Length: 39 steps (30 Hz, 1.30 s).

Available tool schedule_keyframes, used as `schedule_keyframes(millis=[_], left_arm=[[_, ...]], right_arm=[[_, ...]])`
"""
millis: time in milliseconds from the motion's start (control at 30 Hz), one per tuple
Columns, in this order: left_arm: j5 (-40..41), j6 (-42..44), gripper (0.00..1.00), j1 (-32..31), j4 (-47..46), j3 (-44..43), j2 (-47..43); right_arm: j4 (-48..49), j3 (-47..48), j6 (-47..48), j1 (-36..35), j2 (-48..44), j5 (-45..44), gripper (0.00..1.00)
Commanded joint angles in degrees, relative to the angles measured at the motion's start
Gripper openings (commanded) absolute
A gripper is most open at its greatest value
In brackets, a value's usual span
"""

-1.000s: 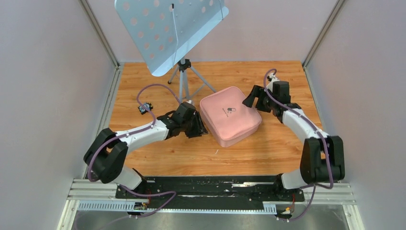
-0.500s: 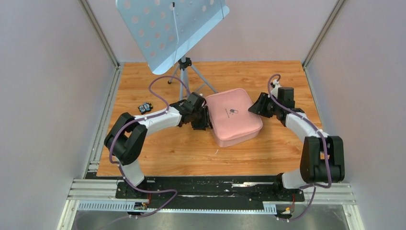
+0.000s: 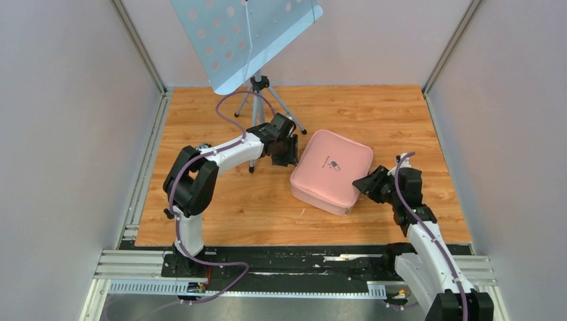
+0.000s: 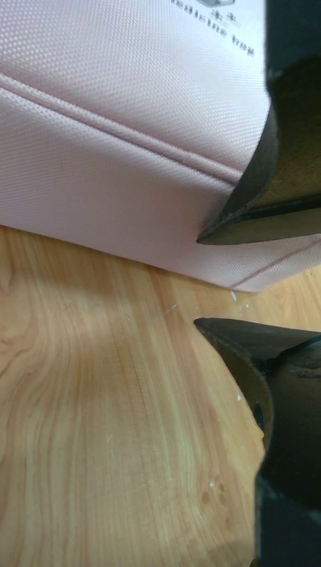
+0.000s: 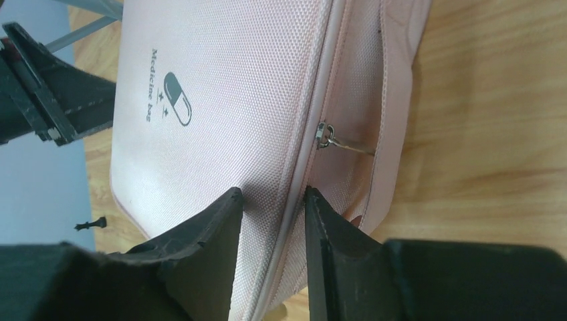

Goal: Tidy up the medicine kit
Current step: Zip the medicine box at the center of the board.

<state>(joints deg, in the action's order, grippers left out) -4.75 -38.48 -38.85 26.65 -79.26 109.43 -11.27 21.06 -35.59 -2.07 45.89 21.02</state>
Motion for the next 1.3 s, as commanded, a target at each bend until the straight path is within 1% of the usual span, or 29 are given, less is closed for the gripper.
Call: schedule_keyframes(millis=[0,133,267,400,467,567,700,867,967,1000,1033,1133,1167,1267], left_arm=[[-4.7,2.0,0.54,-1.5,-3.1,-6.0,-0.7],[-4.6,1.3,0.55,-1.5,-3.5,-2.6,-3.7],[-6.5,-0.9,0.56,-1.6,-5.8,4.4,-7.8],[-6.7,-3.4,0.57,-2.2,-8.4,11.1,-12.4],[-6.4,-4.2,0.57,-2.4,-9.6,13.7,-14.5],[-5.2,-4.2,0.57,-2.5,-10.7,16.8,-16.5],[-6.1,-3.3,0.57,-2.5,-12.6,19.2,-17.6],[-7.0,-4.2,0.57,-3.3,-12.4,20.4,-19.6],[-5.2,-7.1,0.57,-3.8,-12.1,22.3,-23.5],[-4.3,-7.6,0.58,-3.8,-12.0,23.7,-24.4],[-3.9,-8.4,0.61,-3.9,-12.0,24.4,-26.4],[-2.5,-9.7,0.7,-4.0,-11.3,27.9,-30.3],[-2.5,-10.1,0.72,-4.0,-11.1,28.5,-32.1],[-2.2,-10.8,0.76,-4.4,-9.9,30.5,-36.0]], right_arm=[[-1.2,-2.1,-9.7,-4.2,-2.9,7.3,0.34],[2.9,-2.5,-12.1,-7.1,0.7,6.9,0.32],[8.4,-2.0,-14.9,-10.3,4.8,4.3,0.3],[13.2,-1.7,-16.5,-10.9,8.7,1.1,0.26],[14.1,-1.1,-16.4,-11.0,9.8,0.0,0.23],[13.8,-0.6,-15.9,-11.2,10.2,-1.3,0.23],[12.3,-1.4,-15.8,-11.2,8.6,-2.8,0.24],[11.8,-2.5,-16.6,-11.2,6.5,-4.6,0.24],[11.5,-2.4,-17.3,-11.2,6.1,-5.5,0.19],[11.5,-2.6,-17.6,-11.2,5.6,-5.9,0.15],[11.5,-2.8,-17.8,-11.3,4.8,-6.4,0.11],[8.1,-3.4,-18.2,-11.2,1.7,-8.1,0.02],[7.0,-3.6,-18.2,-11.2,0.5,-8.8,0.0],[3.4,-4.4,-18.5,-11.1,-3.8,-10.4,0.0]])
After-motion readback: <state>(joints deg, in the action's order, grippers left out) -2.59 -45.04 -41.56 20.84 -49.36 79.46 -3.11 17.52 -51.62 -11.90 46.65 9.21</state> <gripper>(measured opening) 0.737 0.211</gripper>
